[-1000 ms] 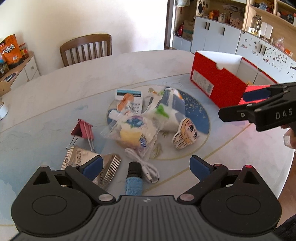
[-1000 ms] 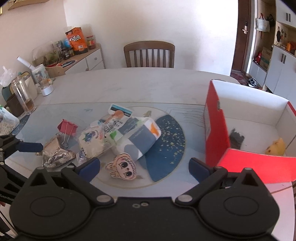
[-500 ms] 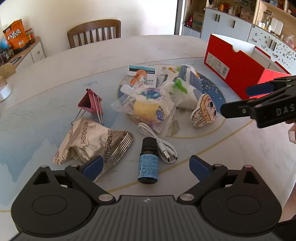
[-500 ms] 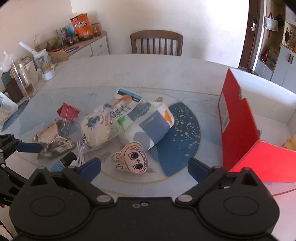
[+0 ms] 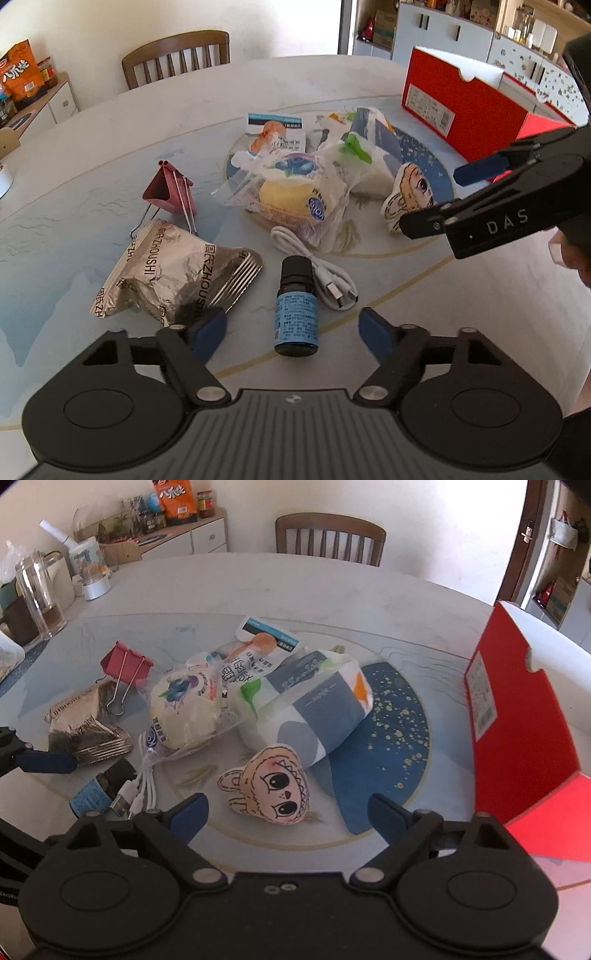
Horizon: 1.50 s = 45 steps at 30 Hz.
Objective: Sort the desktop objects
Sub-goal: 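Grasp the small blue bottle with the left tool while the right tool grasps the plush doll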
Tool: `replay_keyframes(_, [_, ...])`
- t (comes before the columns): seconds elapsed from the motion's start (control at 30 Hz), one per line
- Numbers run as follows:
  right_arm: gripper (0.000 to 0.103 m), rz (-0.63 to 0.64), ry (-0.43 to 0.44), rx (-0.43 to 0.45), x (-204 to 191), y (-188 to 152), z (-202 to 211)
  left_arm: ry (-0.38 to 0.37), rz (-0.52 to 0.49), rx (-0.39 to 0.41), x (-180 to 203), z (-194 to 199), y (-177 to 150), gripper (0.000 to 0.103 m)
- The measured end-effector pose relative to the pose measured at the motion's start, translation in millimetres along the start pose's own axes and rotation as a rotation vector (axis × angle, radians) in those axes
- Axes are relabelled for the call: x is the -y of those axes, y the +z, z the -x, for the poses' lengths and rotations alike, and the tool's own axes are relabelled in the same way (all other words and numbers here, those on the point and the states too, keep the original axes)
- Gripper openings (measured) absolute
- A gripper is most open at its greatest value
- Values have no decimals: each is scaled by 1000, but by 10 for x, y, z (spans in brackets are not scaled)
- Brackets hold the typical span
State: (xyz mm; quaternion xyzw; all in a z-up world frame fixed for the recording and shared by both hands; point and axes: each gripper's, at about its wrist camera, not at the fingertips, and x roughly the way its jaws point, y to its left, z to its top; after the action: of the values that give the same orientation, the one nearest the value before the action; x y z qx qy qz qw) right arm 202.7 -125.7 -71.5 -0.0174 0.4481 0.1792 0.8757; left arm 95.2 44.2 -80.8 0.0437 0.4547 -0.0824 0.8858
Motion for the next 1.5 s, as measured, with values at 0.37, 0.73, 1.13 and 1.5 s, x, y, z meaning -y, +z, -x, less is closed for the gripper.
replay_keyframes(0.37, [81, 23, 13, -35, -37, 65, -150, -7, -14, 1, -32, -22, 32, 43])
replay_keyframes(0.73, [59, 19, 15, -61, -65, 67, -209, -21, 0, 3, -64, -14, 45, 28])
replay_keyframes(1.13, [50, -8, 11, -30, -27, 48, -30, -35, 27, 18, -73, 61, 18, 23])
replay_keyframes(1.5, [50, -39, 11, -17, 0, -14, 163, -45, 48, 63, -67, 190, 4, 23])
